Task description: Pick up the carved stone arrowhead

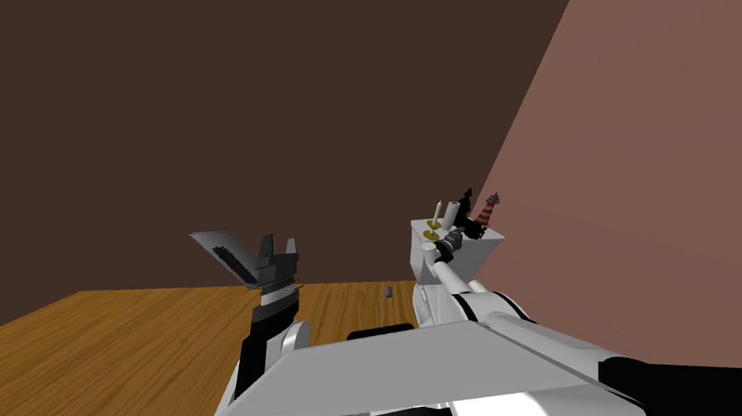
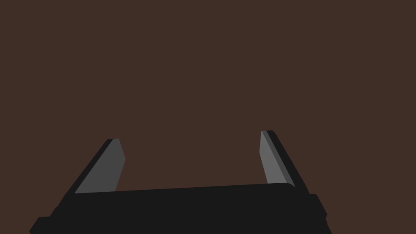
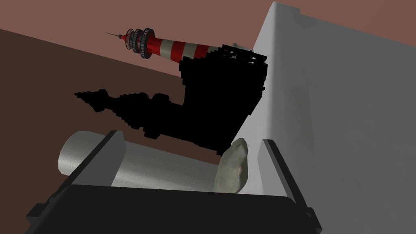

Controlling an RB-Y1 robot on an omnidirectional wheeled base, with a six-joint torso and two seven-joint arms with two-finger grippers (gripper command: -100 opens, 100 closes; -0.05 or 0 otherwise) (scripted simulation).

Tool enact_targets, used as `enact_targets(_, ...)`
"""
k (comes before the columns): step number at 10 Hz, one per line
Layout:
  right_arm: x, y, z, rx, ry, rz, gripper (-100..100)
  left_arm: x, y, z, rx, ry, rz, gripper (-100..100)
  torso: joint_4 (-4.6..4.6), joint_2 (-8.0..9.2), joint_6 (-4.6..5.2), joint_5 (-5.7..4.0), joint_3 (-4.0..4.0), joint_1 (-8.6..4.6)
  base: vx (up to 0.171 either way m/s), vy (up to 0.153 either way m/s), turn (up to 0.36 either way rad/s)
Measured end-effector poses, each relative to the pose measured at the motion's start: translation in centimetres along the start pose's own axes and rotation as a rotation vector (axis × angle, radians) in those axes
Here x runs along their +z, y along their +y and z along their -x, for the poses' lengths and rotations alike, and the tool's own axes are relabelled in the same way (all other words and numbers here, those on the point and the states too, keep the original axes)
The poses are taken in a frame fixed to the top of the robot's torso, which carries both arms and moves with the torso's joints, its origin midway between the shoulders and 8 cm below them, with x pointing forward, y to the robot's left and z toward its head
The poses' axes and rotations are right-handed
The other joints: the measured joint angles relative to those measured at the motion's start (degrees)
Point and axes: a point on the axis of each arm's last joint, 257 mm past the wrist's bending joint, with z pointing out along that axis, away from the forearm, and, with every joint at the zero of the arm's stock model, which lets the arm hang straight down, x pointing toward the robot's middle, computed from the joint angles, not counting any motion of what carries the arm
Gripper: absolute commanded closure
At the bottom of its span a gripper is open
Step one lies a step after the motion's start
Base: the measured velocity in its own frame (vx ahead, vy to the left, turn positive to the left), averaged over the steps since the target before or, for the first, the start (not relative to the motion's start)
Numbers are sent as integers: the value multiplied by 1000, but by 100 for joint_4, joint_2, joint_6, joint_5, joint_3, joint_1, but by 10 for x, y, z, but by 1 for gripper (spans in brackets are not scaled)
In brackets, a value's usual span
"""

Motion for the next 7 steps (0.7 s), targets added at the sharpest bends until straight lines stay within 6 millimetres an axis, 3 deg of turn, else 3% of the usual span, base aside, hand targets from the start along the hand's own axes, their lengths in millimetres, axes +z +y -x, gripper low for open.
enact_targets(2, 10, 2, -12, 2, 53, 15, -100, 0, 0, 0, 0, 0, 0, 0, -1, -2, 2, -1, -1, -3, -63, -28, 110)
enact_targets(3, 10, 2, -13, 2, 55, 15, 100, 0, 0, 0, 0, 0, 0, 0, -4, -18, 3, 1, -10, 5, -9, -3, -4)
enact_targets(7, 10, 2, -13, 2, 55, 16, 100, 0, 0, 0, 0, 0, 0, 0, -10, -40, 2, 3, -24, 15, 0, 0, 0)
